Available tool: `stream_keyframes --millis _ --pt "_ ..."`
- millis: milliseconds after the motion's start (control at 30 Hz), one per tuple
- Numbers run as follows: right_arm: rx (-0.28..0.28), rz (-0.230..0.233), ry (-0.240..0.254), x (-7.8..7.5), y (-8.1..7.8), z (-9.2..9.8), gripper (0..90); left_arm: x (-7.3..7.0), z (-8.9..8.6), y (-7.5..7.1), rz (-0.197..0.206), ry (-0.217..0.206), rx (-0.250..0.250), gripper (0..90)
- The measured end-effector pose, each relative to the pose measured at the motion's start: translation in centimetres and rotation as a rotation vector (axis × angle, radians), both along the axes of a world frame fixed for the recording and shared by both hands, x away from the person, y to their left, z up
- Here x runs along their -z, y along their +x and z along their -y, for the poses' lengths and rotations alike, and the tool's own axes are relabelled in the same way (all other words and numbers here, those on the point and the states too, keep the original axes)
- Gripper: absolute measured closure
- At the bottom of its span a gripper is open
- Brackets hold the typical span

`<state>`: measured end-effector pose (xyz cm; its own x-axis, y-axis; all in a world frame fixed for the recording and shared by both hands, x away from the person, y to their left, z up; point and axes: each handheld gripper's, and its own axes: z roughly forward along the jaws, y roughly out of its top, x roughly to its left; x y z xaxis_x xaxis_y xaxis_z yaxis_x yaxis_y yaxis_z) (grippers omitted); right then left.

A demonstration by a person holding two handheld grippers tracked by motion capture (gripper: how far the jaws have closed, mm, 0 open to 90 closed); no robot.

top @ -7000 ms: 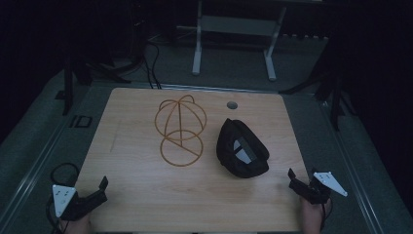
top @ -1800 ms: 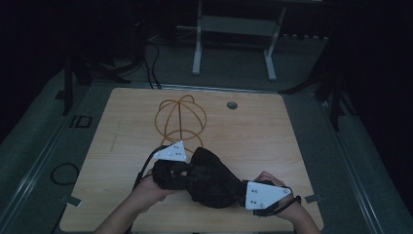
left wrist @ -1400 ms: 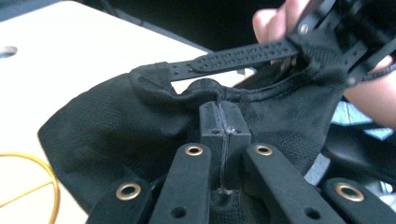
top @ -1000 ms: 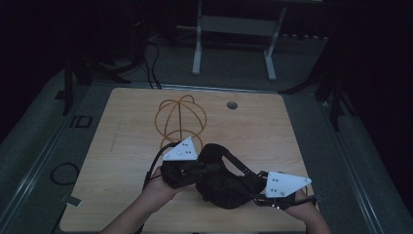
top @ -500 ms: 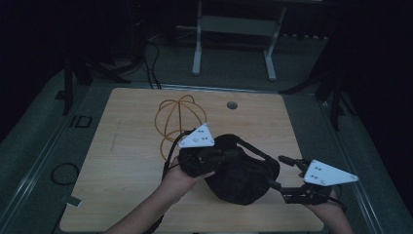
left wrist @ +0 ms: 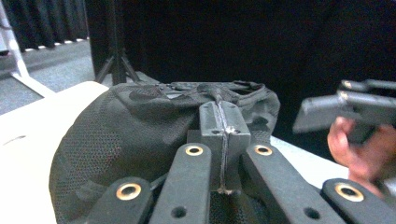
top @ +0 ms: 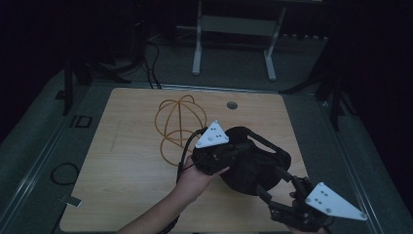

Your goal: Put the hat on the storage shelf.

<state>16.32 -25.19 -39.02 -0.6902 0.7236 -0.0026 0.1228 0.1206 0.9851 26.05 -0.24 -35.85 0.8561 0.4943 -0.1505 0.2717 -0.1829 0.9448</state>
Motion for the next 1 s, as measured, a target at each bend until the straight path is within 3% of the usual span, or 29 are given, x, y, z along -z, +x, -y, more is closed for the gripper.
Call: stream_keyframes --millis 100,167,267,367,567,633,667,700,767,800,833,1000 --pt "0.030 -0.036 0.000 0.5 -0.1 -1.1 27.3 0.1 0.3 -0.3 0.015 0.006 -0.010 90.0" --pt "0.093 -0.084 -0.006 1.4 0.2 -2.2 26.3 0.2 0.6 -0.8 0.036 -0.002 -0.043 90.0" --pt "0.119 -0.124 0.011 2.4 0.5 -2.9 23.4 0.3 1.0 -1.3 0.047 -0.026 -0.071 90.0" --pt "0.146 -0.129 0.031 2.8 1.0 -3.4 21.6 0.6 1.7 -2.0 0.062 -0.027 -0.085 90.0" --pt "0.208 -0.112 0.042 3.3 2.3 -3.4 26.6 1.1 2.4 -2.6 0.058 -0.040 -0.112 90.0" --pt "0.217 -0.104 0.024 3.5 2.6 -3.4 39.0 1.1 2.5 -2.6 0.057 -0.052 -0.120 90.0" --pt "0.222 -0.105 0.020 3.5 2.7 -3.4 40.7 1.1 2.5 -2.5 0.057 -0.049 -0.115 90.0" --pt "0.222 -0.108 0.016 3.5 2.8 -3.3 51.5 1.1 2.5 -2.6 0.060 -0.051 -0.124 90.0" --pt "0.230 -0.092 -0.004 3.5 2.9 -3.0 60.5 1.2 2.5 -2.5 0.058 -0.048 -0.114 90.0" --pt "0.223 -0.100 0.002 3.5 3.0 -2.7 72.9 1.2 2.5 -2.5 0.054 -0.046 -0.112 90.0" --pt "0.204 -0.095 -0.006 3.4 3.1 -2.5 77.3 1.3 2.6 -2.5 0.052 -0.047 -0.116 90.0" --pt "0.224 -0.052 -0.097 3.1 3.1 -2.4 84.9 1.9 2.5 -2.1 0.032 -0.058 -0.123 90.0"
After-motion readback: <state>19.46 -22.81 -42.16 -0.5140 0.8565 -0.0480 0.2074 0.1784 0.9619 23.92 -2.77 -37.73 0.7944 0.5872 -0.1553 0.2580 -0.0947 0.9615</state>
